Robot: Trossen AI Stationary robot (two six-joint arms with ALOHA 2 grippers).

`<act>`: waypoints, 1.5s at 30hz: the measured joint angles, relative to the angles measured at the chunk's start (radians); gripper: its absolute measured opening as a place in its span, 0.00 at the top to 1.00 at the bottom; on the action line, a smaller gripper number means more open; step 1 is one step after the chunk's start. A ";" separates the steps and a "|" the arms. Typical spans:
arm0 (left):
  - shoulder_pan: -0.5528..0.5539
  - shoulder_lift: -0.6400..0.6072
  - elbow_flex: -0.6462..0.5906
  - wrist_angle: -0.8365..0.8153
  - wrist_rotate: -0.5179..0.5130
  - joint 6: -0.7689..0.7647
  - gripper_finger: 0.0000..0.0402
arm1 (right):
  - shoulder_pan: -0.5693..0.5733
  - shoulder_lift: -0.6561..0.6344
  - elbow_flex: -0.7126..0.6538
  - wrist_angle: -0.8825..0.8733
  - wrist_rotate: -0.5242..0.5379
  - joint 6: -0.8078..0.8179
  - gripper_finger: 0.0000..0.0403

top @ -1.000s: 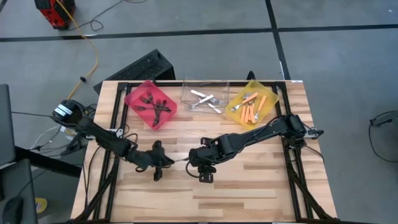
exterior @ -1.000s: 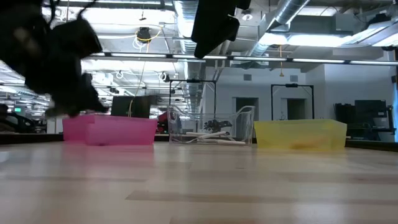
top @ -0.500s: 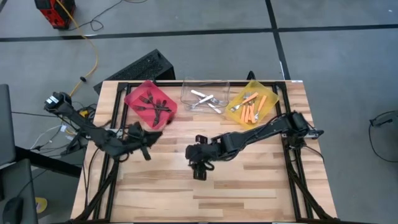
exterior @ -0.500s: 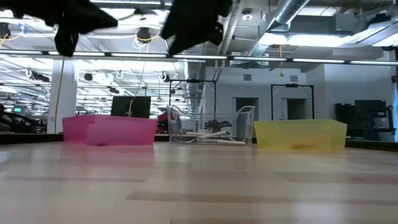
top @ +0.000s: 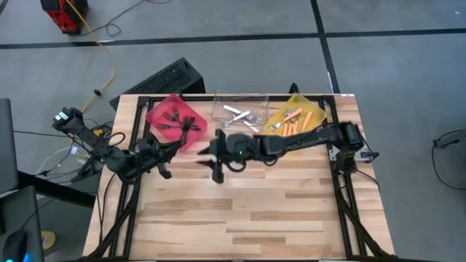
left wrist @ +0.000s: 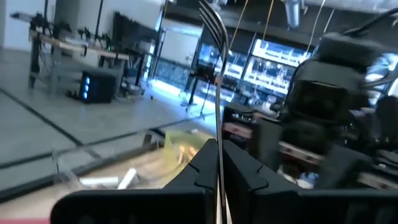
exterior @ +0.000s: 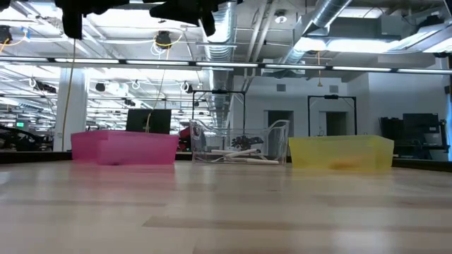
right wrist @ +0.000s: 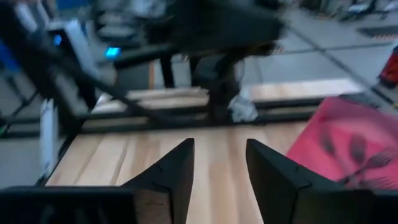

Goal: Sort silverware by color (type)
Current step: Put the black fork into the pink bin

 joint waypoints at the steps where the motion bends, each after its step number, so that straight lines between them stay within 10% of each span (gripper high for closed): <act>1: 0.000 0.000 0.000 0.031 0.000 0.034 1.00 | -0.017 0.000 0.000 0.021 -0.002 0.000 0.58; 6: 0.000 0.000 0.001 0.153 0.008 0.176 1.00 | -0.107 -0.022 0.000 0.156 -0.045 0.144 0.59; 13: 0.000 0.000 0.001 0.245 0.142 0.268 1.00 | -0.165 -0.022 0.002 0.416 -0.392 0.270 0.56; 25: 0.050 0.001 0.001 0.268 0.275 0.218 1.00 | -0.117 -0.019 0.002 0.482 -0.281 0.176 0.35; 45: 0.148 0.067 0.007 0.259 0.421 0.126 1.00 | -0.134 -0.019 0.002 0.551 -0.260 0.169 0.34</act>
